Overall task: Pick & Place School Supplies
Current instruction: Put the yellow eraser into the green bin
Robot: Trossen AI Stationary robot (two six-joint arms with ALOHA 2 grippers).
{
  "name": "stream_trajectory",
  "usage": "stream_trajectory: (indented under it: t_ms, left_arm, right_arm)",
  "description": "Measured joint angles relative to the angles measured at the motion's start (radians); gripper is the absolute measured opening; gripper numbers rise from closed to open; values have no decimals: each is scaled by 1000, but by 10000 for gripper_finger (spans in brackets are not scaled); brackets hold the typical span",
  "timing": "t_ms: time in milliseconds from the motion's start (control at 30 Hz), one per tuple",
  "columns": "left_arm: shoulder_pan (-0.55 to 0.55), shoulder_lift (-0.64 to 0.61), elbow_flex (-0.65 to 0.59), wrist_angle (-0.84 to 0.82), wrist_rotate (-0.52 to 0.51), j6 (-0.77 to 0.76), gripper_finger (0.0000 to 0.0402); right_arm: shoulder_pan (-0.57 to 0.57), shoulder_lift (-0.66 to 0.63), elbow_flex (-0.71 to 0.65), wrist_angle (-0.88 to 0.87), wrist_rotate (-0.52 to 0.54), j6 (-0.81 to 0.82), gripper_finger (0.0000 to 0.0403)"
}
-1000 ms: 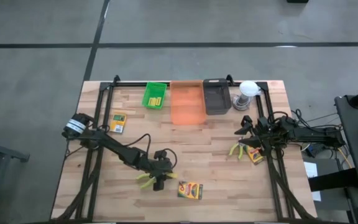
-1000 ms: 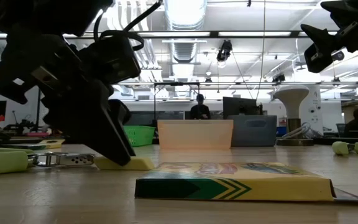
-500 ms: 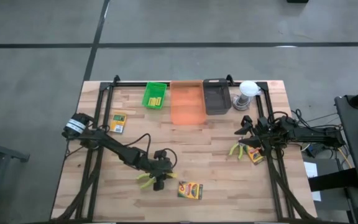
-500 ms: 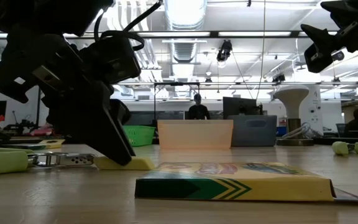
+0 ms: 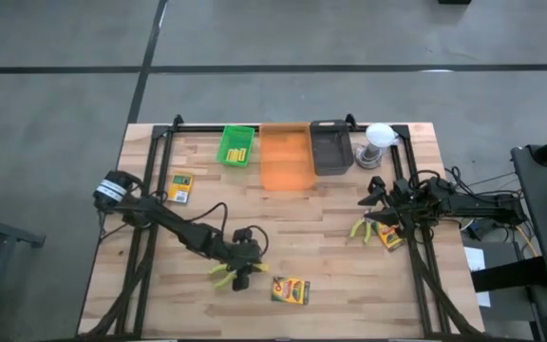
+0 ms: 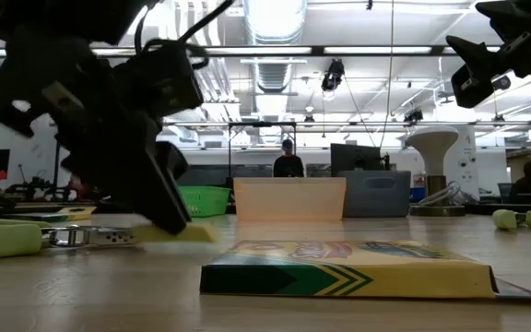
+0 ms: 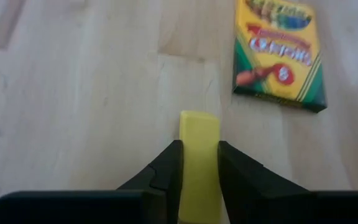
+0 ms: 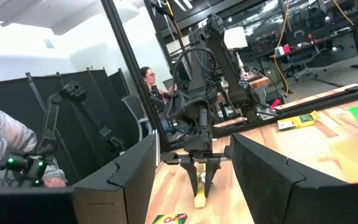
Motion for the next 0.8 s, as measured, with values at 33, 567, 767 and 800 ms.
stream_trajectory:
  t_ms: [33,567,767,800]
  left_arm:
    - [0,-9,2,-4,-3,-3,92]
    - [18,-198,289,-568,-346,-206,92]
    - [87,-231,473,-960,-403,-647,92]
    - [100,-234,504,-1019,-404,-702,92]
  right_arm:
    - [0,0,0,0,0,0,201]
    - [0,0,0,-1,0,0,201]
    - [0,0,0,0,0,0,201]
    - [0,0,0,-1,0,0,201]
